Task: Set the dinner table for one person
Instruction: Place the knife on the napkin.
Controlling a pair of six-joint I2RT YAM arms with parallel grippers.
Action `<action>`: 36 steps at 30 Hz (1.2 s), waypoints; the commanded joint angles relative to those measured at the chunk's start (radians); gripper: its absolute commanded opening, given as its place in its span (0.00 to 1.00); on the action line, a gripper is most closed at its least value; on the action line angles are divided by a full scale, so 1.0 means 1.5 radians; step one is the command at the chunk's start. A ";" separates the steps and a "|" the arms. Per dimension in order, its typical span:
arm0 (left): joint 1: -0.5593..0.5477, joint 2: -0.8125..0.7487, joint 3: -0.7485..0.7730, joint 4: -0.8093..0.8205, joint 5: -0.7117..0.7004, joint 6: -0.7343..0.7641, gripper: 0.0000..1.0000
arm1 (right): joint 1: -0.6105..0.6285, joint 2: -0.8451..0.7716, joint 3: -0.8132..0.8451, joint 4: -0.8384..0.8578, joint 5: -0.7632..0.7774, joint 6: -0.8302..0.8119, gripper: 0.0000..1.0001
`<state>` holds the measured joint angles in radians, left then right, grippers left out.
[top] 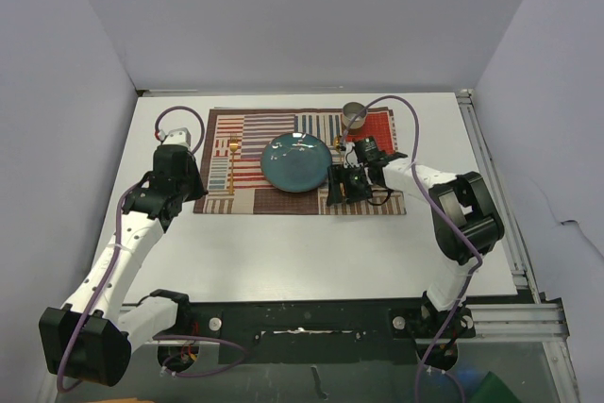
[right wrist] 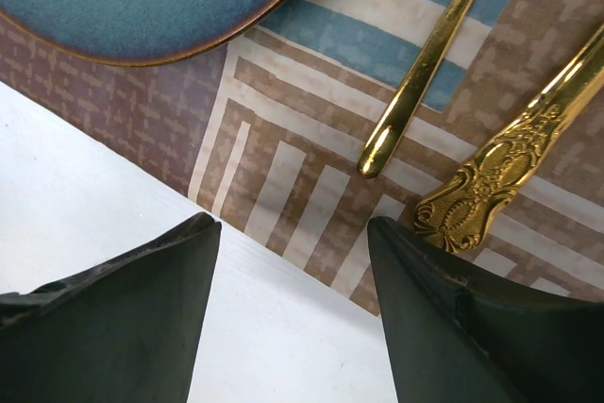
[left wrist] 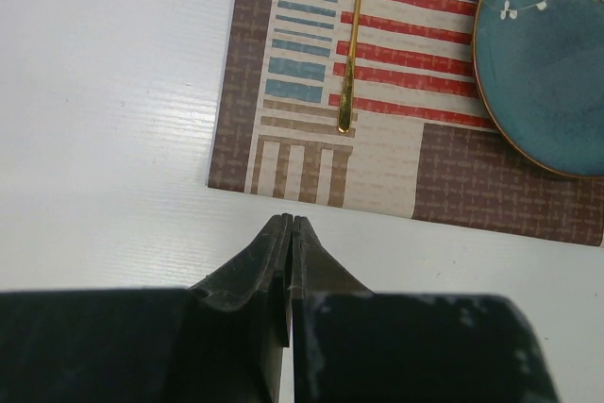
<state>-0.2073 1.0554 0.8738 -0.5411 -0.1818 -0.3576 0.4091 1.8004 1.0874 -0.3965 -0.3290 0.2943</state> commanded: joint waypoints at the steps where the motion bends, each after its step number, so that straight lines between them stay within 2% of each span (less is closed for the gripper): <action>1: 0.004 -0.004 0.007 0.033 0.007 0.007 0.00 | -0.010 0.011 0.025 -0.007 0.026 -0.017 0.66; 36: 0.004 -0.001 0.006 0.032 0.010 0.007 0.00 | -0.029 0.017 0.032 -0.017 0.017 -0.027 0.66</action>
<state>-0.2073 1.0554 0.8738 -0.5407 -0.1780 -0.3576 0.3794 1.8126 1.1072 -0.4168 -0.3264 0.2829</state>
